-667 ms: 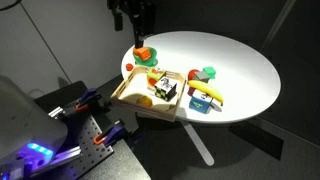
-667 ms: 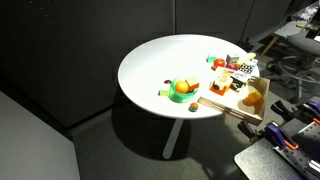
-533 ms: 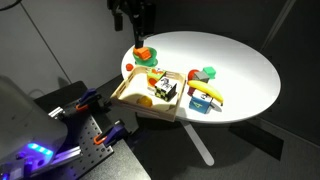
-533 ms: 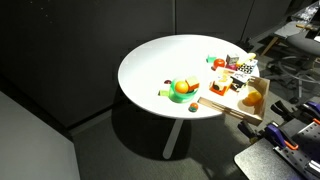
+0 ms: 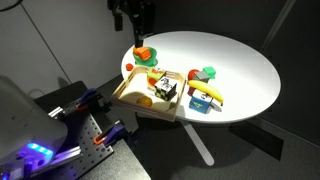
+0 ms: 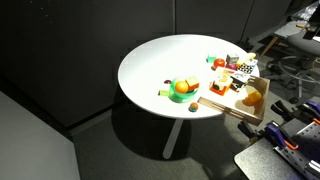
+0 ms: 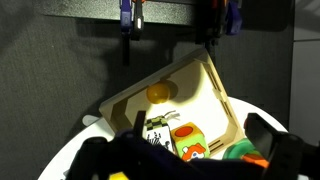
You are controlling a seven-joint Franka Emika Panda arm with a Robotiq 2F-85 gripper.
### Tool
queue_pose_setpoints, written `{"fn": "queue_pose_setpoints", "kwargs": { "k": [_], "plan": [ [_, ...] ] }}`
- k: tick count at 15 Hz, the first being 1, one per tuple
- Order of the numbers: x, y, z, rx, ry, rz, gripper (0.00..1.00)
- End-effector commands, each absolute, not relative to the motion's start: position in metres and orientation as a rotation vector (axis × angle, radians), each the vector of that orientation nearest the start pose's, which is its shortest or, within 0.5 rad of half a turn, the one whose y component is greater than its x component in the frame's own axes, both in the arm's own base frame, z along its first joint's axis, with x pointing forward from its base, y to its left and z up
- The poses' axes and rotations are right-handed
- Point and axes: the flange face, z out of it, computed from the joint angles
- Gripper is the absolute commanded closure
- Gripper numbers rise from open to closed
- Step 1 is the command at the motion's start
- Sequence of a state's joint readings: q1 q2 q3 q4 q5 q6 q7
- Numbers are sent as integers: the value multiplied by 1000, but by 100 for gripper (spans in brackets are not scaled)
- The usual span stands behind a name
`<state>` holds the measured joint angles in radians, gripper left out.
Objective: Put the strawberry in the box.
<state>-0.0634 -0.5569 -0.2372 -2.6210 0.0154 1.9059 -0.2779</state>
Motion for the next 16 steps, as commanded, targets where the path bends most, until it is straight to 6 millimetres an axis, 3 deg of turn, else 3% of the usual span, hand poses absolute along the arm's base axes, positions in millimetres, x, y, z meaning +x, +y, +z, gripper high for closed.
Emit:
{"fn": "queue_pose_setpoints", "kwargs": {
  "k": [1, 8, 16],
  "plan": [
    [348, -82, 413, -2992, -4, 159, 0],
    [373, -25, 417, -3082, -2, 71, 0],
    [395, 47, 398, -3173, -58, -22, 0]
  ]
}}
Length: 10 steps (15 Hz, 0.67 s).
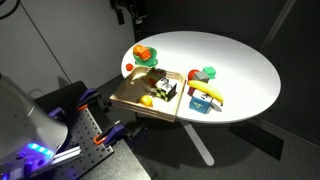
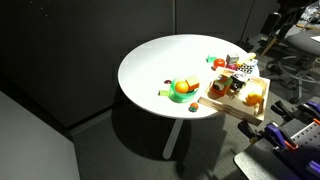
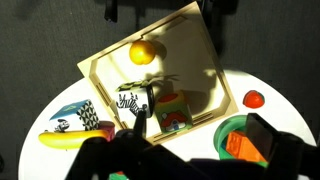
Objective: Put the strawberry in the box.
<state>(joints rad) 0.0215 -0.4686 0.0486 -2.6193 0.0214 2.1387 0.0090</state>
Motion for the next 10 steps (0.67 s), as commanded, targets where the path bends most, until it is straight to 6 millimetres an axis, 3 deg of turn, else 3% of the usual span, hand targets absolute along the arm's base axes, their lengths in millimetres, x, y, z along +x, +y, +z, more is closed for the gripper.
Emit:
{"fn": "queue_pose_setpoints", "kwargs": {
  "k": [1, 10],
  "plan": [
    [398, 56, 395, -3182, -67, -33, 0],
    [416, 113, 348, -3287, -142, -16, 0]
  ]
}}
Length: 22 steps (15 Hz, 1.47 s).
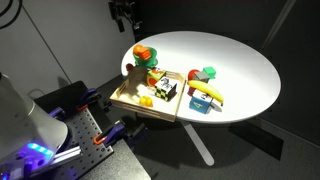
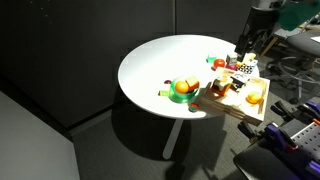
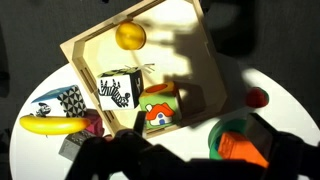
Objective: Put the strawberry in the box.
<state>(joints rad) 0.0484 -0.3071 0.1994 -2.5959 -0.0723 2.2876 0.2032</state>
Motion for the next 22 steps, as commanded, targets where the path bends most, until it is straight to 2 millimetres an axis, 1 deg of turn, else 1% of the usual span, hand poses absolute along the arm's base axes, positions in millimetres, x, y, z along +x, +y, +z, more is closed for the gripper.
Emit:
{"fn": "queue_pose_setpoints", "kwargs": {
  "k": [1, 5, 11, 13, 14, 16, 22],
  "plan": [
    [418, 118, 342, -3296, -160, -2, 0],
    [426, 135, 324, -3274, -252, 54, 0],
    [436, 152, 312, -3209, -361, 92, 0],
    [439, 154, 309, -3195, -372, 110, 0],
    [430, 152, 308, -3225, -349, 106, 0],
    [430, 152, 305, -3223, -352, 117, 0],
    [430, 153, 305, -3223, -354, 118, 0]
  ]
}}
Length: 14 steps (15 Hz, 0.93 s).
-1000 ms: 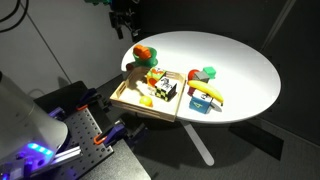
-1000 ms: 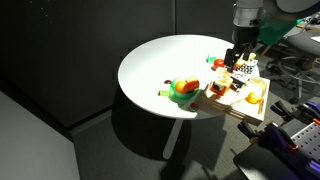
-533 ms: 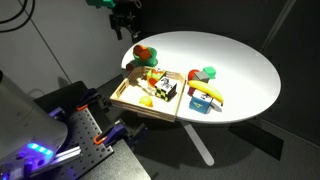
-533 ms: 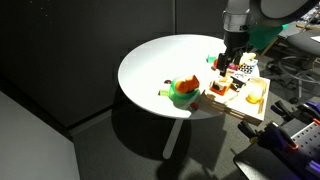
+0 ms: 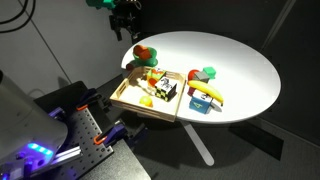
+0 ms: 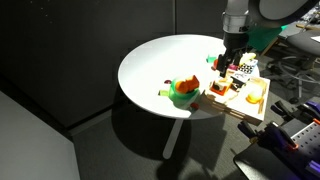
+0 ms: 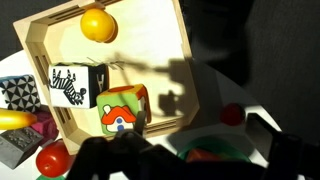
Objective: Put the strawberry in the box.
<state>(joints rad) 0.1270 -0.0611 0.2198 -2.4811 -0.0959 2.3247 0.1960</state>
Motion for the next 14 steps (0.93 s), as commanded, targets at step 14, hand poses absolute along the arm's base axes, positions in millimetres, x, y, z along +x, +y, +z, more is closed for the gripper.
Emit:
{"fn": "queue_pose_setpoints", "kwargs": {
  "k": [14],
  "plan": [
    [432, 202, 251, -3189, -433, 128, 0]
  ]
}}
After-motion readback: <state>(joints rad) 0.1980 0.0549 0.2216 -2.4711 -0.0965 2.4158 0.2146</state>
